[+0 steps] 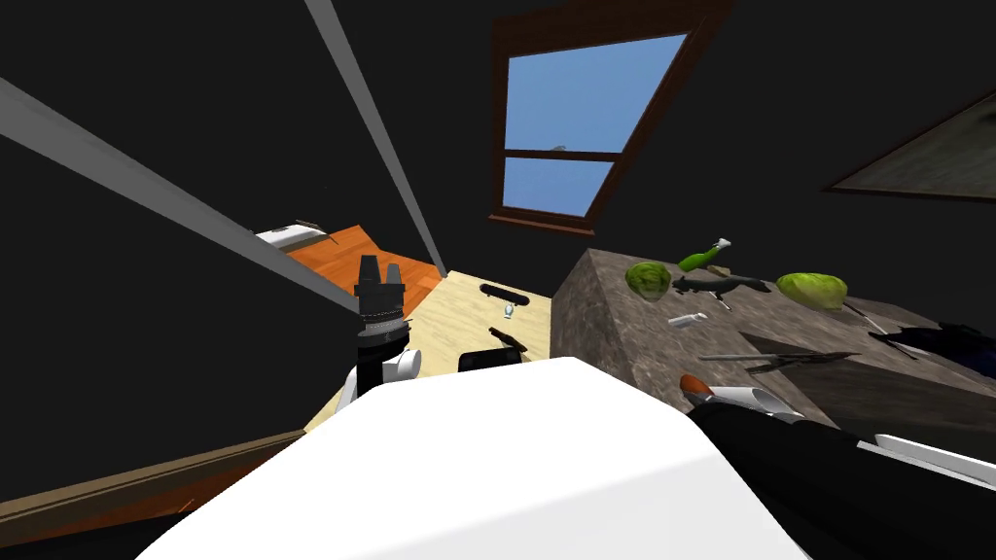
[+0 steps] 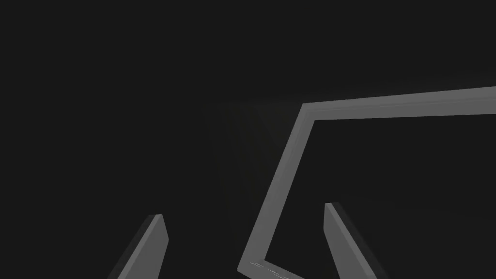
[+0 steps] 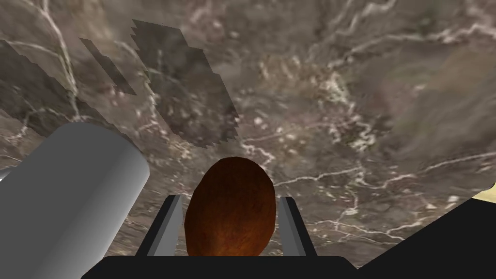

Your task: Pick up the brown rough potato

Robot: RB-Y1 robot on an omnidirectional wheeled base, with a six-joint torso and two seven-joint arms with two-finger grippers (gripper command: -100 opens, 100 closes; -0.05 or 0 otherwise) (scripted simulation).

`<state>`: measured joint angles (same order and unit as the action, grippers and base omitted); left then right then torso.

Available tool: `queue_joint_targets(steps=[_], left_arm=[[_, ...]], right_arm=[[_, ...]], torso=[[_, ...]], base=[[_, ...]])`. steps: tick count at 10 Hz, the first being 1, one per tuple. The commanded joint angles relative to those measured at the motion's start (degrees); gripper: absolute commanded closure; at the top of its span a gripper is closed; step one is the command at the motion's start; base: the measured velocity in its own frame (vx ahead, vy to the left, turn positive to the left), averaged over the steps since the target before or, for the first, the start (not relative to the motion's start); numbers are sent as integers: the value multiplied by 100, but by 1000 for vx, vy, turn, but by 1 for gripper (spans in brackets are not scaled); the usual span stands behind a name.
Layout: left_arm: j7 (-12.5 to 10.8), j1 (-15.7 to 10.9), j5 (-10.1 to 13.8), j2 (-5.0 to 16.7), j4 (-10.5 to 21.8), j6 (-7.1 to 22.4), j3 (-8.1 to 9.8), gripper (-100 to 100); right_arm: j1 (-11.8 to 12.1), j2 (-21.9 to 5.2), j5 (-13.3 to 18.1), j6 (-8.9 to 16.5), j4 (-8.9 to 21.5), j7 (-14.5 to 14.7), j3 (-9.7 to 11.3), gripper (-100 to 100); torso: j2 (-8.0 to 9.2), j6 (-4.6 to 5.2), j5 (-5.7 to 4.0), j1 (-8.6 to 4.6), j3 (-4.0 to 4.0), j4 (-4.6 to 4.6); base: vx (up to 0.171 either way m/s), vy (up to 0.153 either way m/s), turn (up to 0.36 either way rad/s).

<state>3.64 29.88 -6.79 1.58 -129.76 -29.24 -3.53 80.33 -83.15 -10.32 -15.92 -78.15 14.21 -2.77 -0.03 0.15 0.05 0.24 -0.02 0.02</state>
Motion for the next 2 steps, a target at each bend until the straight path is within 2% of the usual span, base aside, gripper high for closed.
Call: queue_joint_targets(steps=[1,2], left_arm=[[0,0,0,0,0,0,0,0],[0,-1,0,0,0,0,0,0]], right_arm=[[0,0,0,0,0,0,0,100],[14,-5,-5,-21,2,0,-11,0]], torso=[[0,0,0,0,0,0],[8,-7,-3,-7,4,2]], base=[[26,16,-39],[0,0,0]])
